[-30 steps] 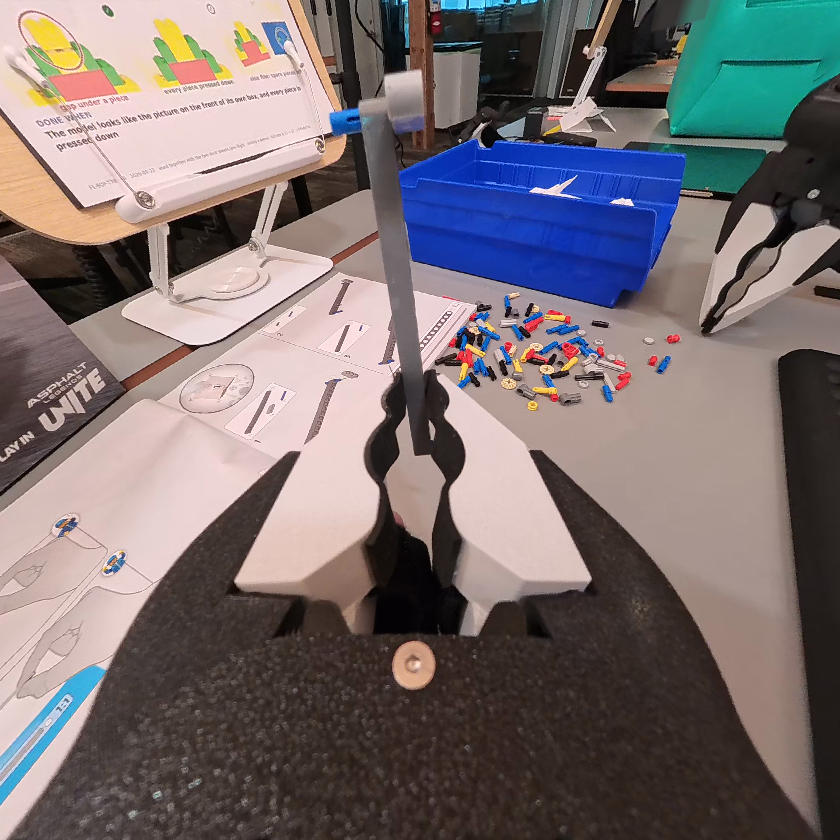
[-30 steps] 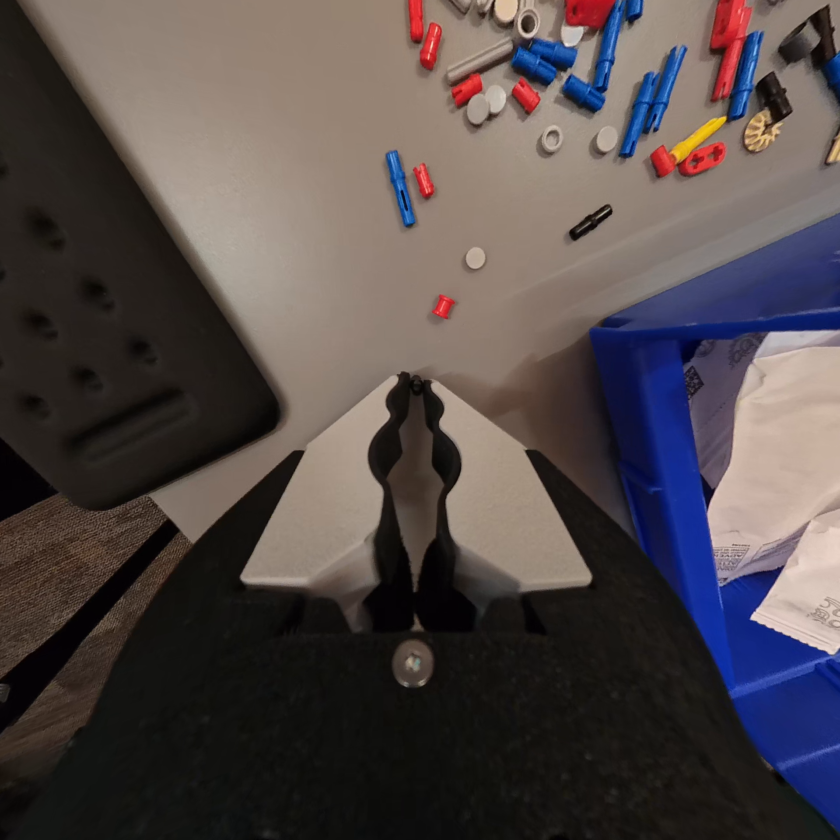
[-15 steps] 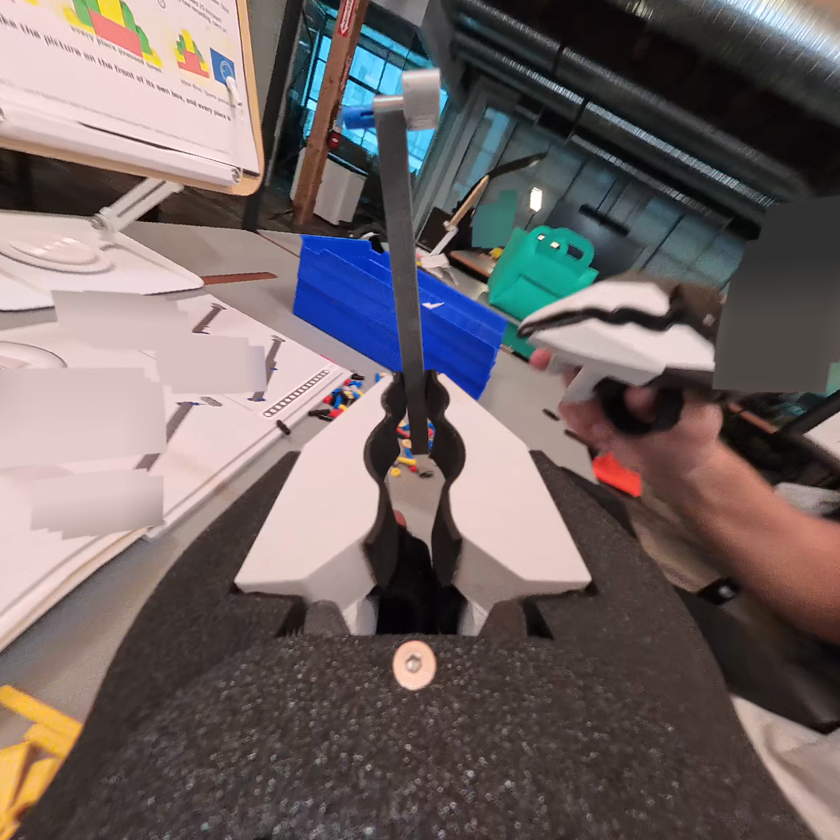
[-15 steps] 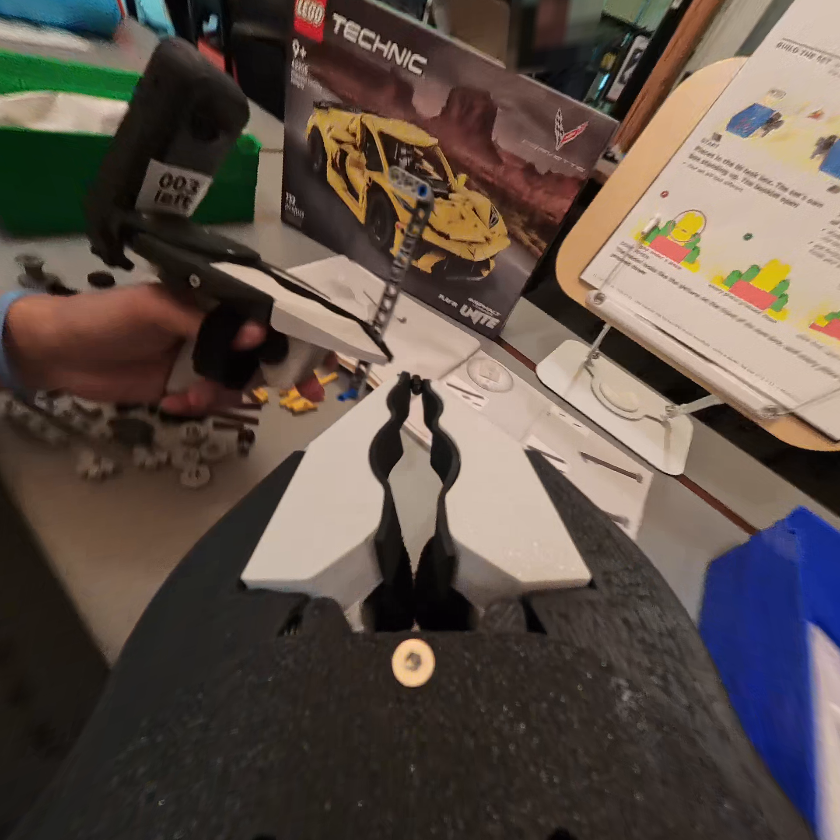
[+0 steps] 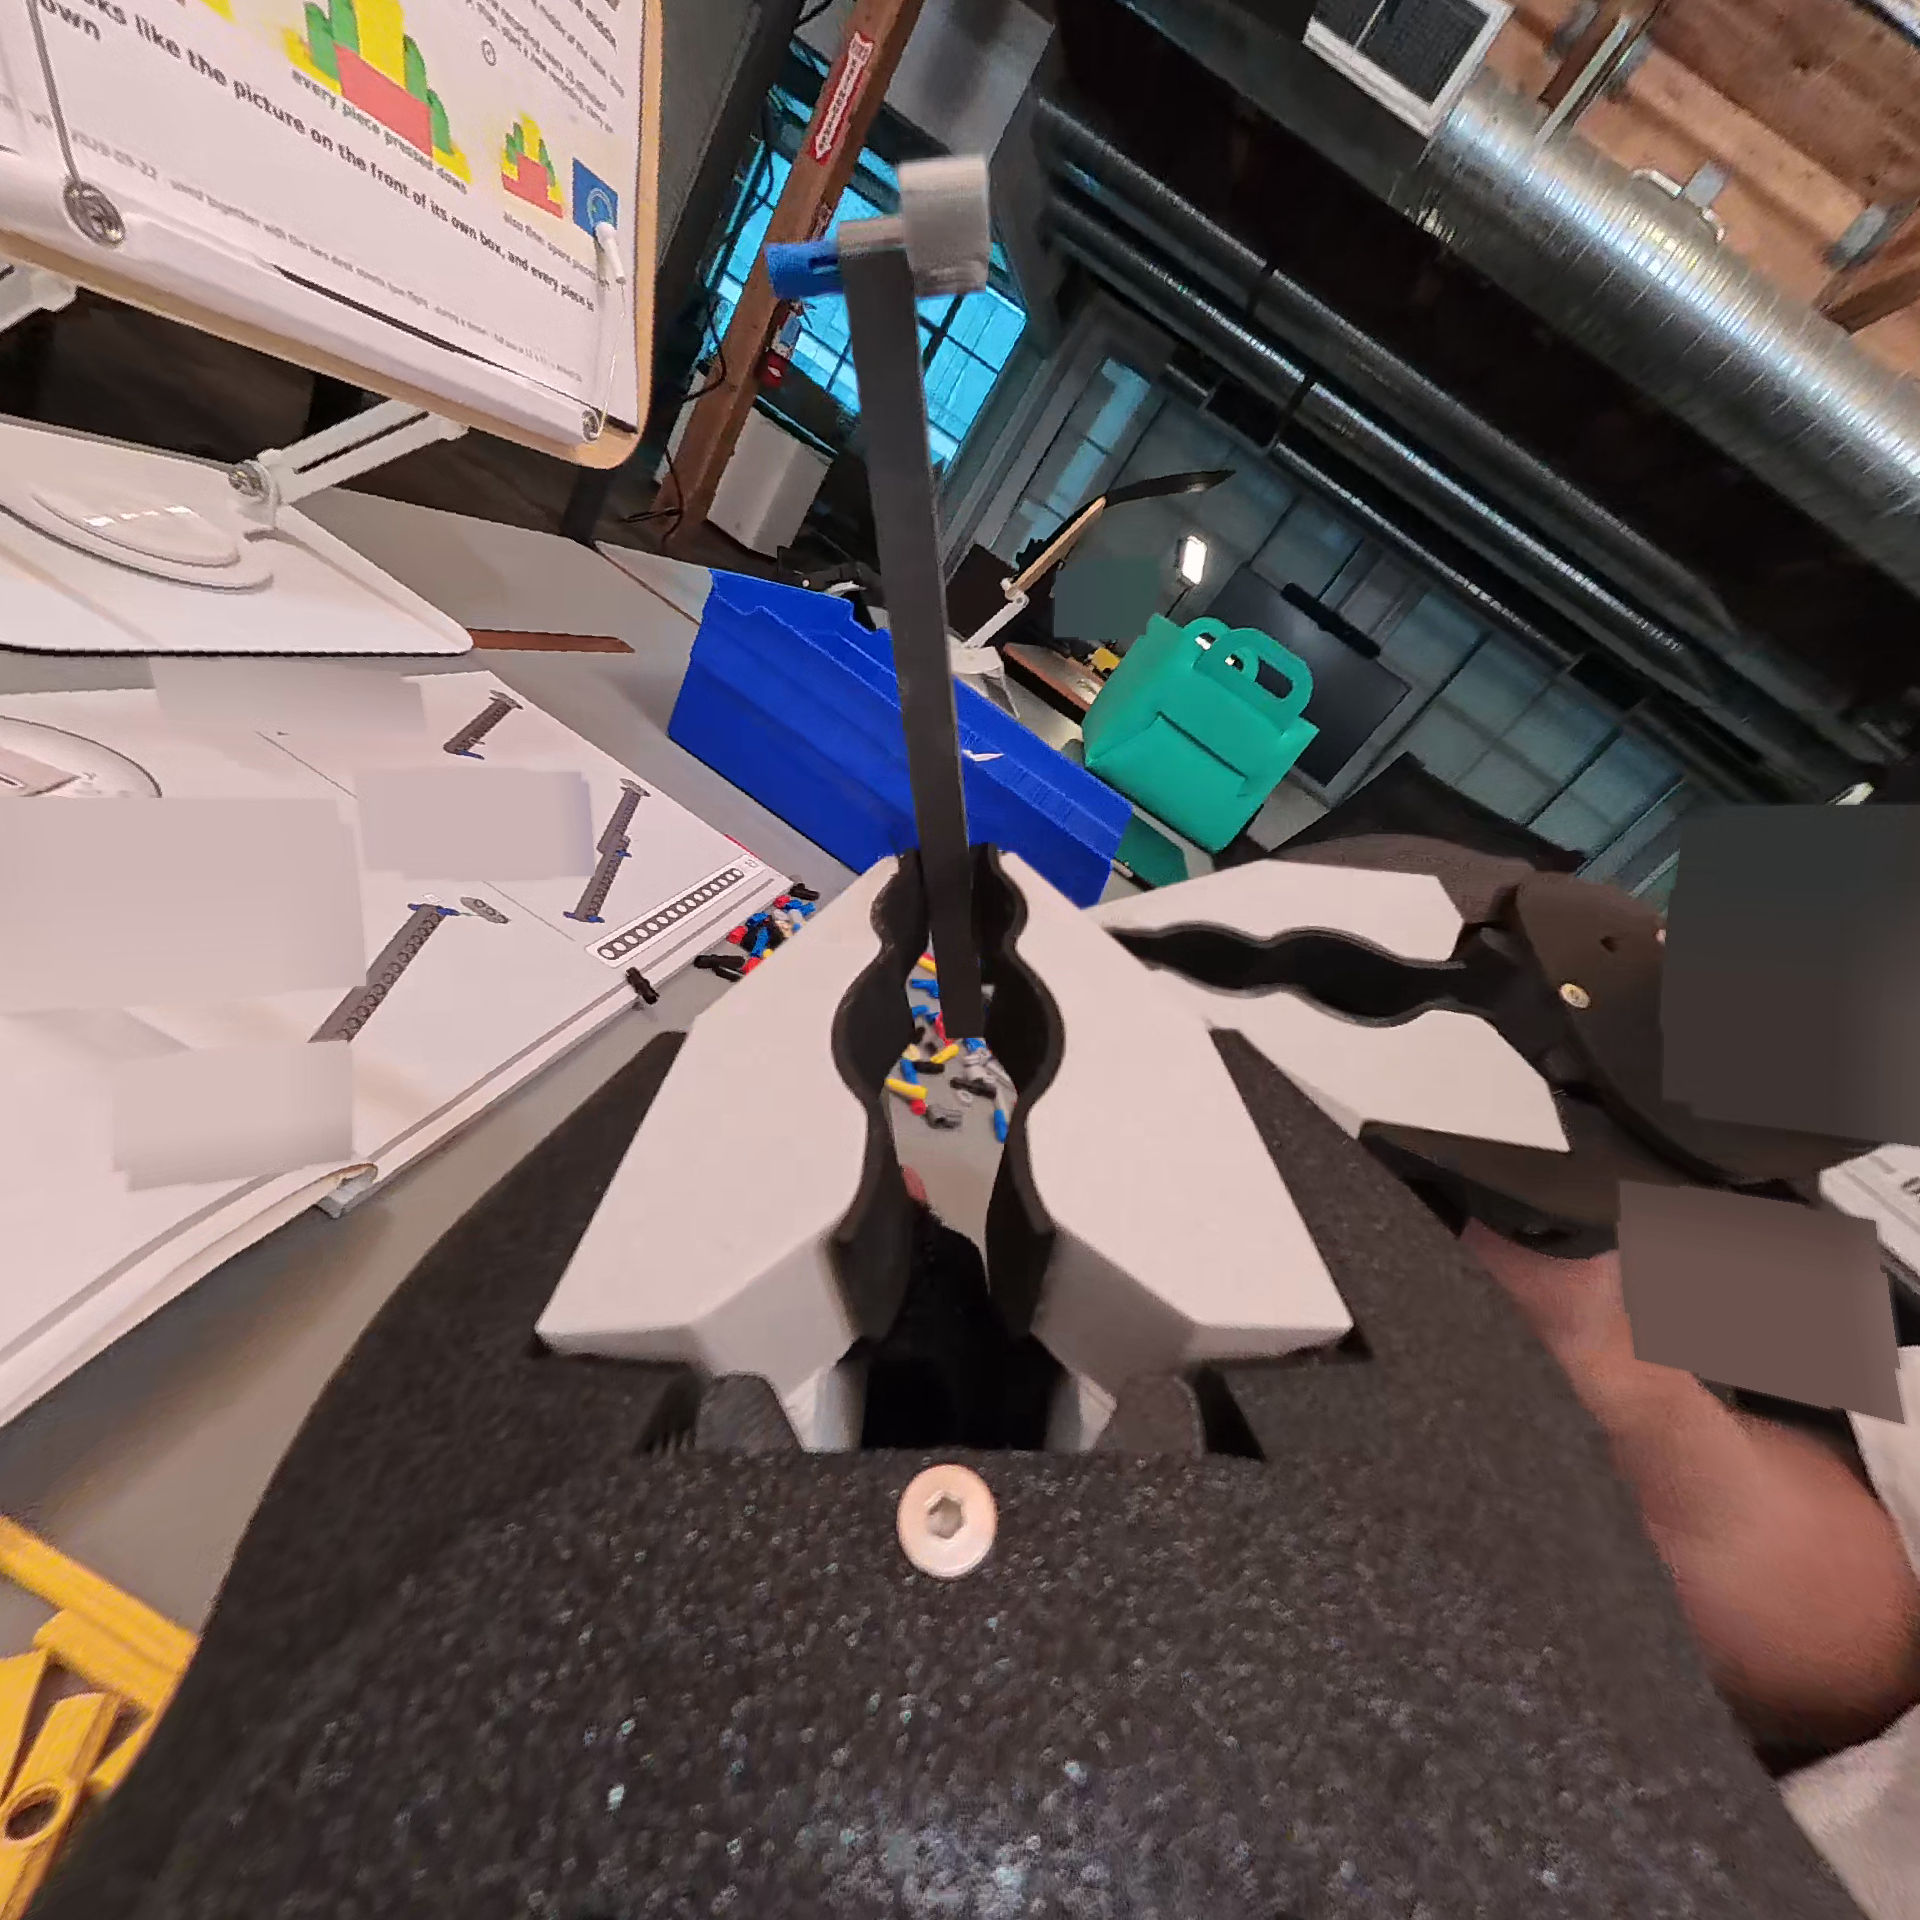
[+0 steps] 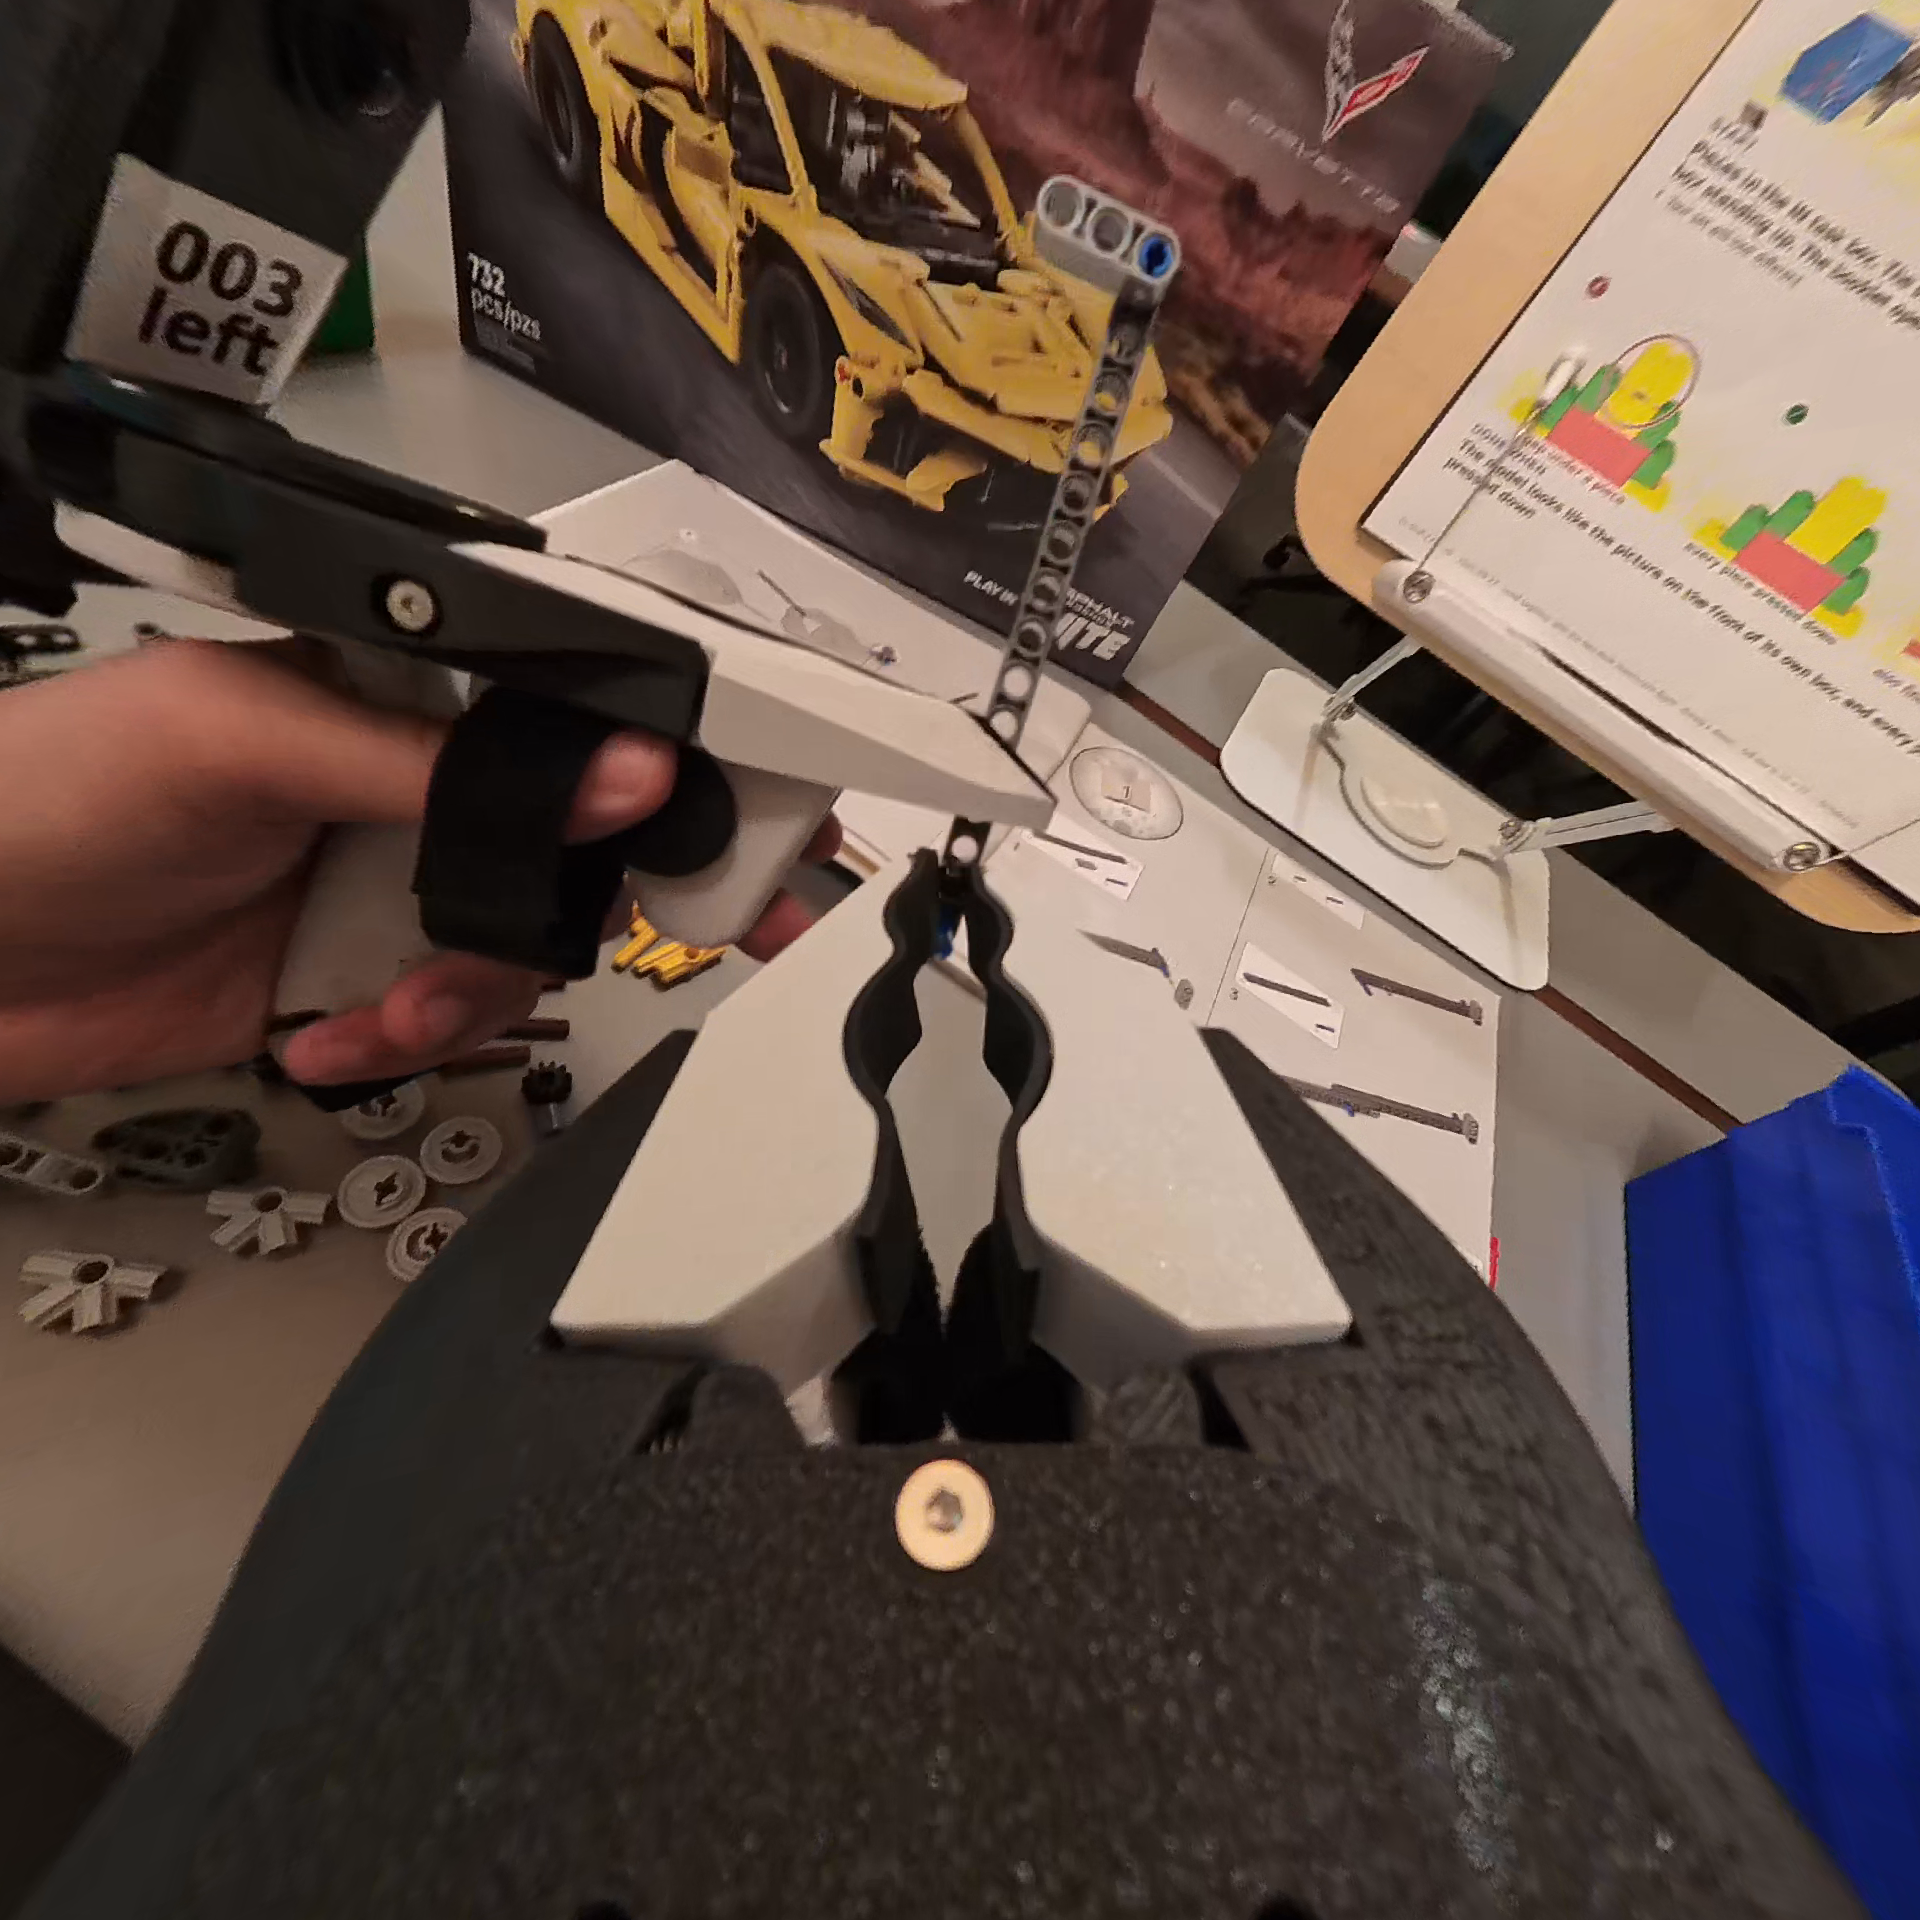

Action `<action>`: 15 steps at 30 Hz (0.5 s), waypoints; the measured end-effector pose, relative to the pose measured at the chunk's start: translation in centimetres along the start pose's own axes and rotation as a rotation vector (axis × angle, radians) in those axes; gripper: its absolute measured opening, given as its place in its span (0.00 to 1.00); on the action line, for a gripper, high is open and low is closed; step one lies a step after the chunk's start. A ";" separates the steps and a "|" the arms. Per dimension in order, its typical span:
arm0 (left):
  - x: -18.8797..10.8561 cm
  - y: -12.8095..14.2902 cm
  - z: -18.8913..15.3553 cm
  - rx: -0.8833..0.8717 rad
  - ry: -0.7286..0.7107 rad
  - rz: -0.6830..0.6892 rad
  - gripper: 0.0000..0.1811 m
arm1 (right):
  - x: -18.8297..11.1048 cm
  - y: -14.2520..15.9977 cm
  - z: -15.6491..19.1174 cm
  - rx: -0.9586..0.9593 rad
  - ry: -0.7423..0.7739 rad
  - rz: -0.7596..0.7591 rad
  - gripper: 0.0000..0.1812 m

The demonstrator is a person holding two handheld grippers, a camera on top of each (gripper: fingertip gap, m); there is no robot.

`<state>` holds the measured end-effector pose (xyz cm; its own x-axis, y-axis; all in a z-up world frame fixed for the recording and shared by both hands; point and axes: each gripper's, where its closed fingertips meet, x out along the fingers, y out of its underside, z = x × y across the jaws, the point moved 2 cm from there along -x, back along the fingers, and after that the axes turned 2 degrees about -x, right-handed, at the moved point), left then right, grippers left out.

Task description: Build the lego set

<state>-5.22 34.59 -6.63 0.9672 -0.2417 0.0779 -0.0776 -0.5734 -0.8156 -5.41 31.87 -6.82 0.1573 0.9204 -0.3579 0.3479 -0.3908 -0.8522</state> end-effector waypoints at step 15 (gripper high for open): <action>0.2 0.3 0.1 -0.010 -0.023 -0.002 0.04 | 0.5 0.3 -0.2 0.026 0.048 0.008 0.02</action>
<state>-5.05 34.47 -6.97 0.9727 -0.2222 0.0665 -0.0777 -0.5822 -0.8093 -5.01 32.18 -7.18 0.2044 0.9154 -0.3469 0.3224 -0.3975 -0.8591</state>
